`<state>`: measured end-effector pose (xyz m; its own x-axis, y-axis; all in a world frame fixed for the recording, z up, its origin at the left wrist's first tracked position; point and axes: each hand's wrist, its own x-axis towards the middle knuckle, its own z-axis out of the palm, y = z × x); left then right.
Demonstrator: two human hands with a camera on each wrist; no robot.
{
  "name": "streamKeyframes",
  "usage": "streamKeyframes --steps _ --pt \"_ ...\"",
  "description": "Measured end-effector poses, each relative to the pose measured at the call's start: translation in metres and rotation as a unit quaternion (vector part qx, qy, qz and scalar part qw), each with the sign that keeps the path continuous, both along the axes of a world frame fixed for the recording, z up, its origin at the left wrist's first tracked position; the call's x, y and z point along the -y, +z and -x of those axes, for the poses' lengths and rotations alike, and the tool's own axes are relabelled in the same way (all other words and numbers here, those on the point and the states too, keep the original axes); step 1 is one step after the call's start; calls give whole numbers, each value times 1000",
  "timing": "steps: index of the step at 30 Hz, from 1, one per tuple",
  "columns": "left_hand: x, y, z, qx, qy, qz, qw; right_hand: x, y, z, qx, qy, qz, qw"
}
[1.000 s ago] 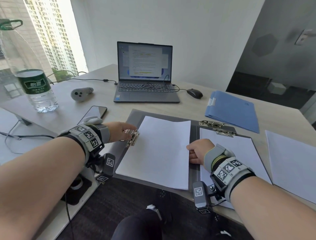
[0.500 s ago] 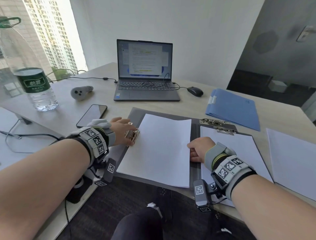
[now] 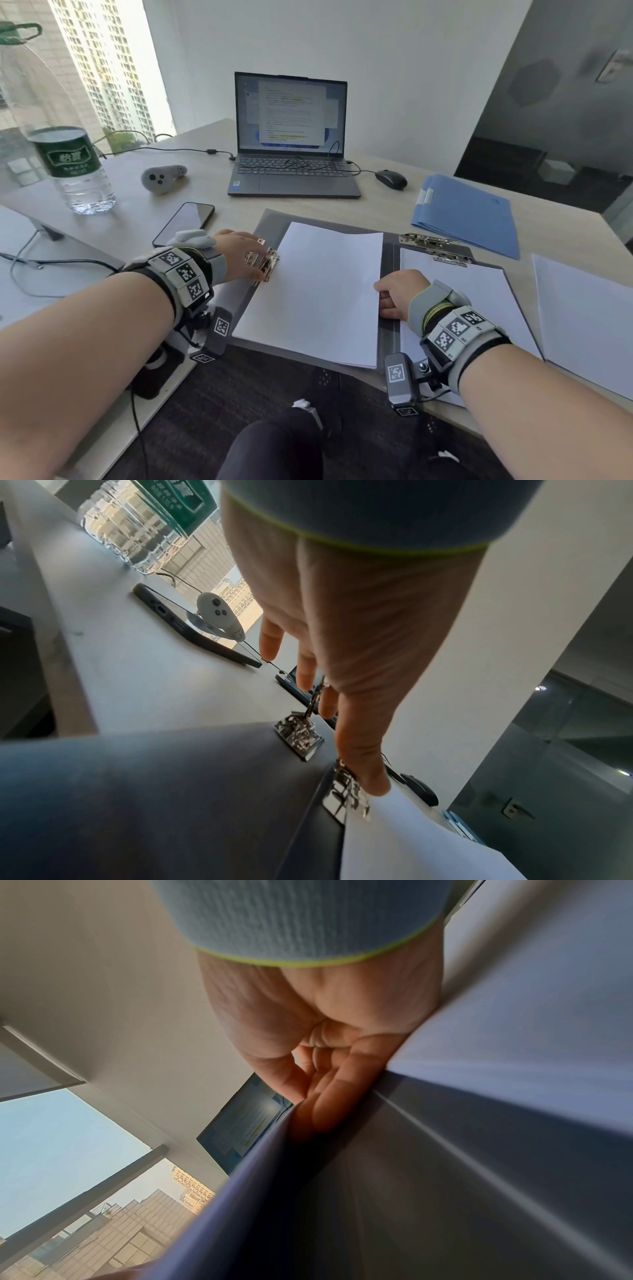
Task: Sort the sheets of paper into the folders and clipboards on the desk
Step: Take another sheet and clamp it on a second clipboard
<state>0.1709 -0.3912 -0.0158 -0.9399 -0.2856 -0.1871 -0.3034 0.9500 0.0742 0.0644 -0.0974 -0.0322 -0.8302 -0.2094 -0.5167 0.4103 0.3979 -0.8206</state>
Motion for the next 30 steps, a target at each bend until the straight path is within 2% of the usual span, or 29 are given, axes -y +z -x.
streamKeyframes --steps 12,20,25,30 --pt "-7 -4 -4 14 16 41 999 -2 1 -2 -5 -1 15 1000" --pt "-4 -4 -5 17 32 13 999 -3 3 -3 4 1 17 1000" --pt "-8 -12 -17 -62 71 -22 995 -4 1 -3 -1 -3 22 1000" --pt "-25 -9 -40 -177 78 19 981 -6 2 -4 2 -6 41 999"
